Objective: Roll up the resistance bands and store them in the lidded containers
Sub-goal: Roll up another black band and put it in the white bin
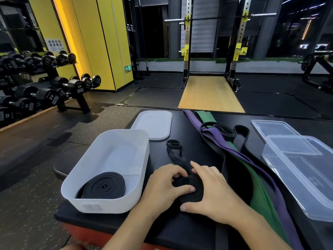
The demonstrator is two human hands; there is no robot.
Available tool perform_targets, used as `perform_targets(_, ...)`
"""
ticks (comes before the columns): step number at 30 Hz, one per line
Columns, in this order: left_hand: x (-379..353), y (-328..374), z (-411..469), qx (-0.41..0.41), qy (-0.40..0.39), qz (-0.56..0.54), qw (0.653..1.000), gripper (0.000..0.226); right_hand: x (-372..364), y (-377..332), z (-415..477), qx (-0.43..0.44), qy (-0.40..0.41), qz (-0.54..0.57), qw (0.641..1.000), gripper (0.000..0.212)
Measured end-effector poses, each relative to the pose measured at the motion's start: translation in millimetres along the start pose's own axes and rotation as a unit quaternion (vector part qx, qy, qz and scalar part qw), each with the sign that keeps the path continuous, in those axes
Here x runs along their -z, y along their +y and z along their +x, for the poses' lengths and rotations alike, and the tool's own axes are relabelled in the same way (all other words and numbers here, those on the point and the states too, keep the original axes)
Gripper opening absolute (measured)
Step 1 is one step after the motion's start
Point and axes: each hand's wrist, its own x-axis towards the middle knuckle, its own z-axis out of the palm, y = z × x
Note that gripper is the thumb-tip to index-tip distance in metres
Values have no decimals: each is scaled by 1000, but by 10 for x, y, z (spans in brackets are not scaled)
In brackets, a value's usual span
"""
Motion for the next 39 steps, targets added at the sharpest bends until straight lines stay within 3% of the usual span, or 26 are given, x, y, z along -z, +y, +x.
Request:
perform_targets(3,17,11,-3,-4,-3,1,1000,30,35,39,-14,-15,-19,62,998,129)
perform_targets(7,11,9,-1,-11,2,-6,1000,30,64,17,-6,-13,-19,54,998,121)
perform_targets(14,-53,28,-13,-15,27,13,999,32,-72,-123,4,-28,95,-63,993,95)
perform_targets(17,-52,38,-8,10,39,30,999,35,-123,-135,26,-50,128,-90,986,97)
perform_targets(21,-30,37,-1,21,29,17,999,33,-55,-25,35,-31,62,-68,995,120)
perform_targets(24,-12,34,2,20,22,10,1000,29,63,88,27,-7,0,-5,1000,120)
perform_targets(29,-6,44,-2,16,16,11,1000,26,87,113,20,17,0,-3,1000,118)
perform_targets(35,-25,5,4,-13,22,21,999,20,11,15,-3,0,68,-67,995,90)
perform_targets(37,-51,18,-6,-17,17,41,999,26,-49,-50,18,-7,112,-91,990,77)
perform_targets(39,-68,31,-8,-10,30,53,998,38,-80,-73,43,-10,127,-90,988,77)
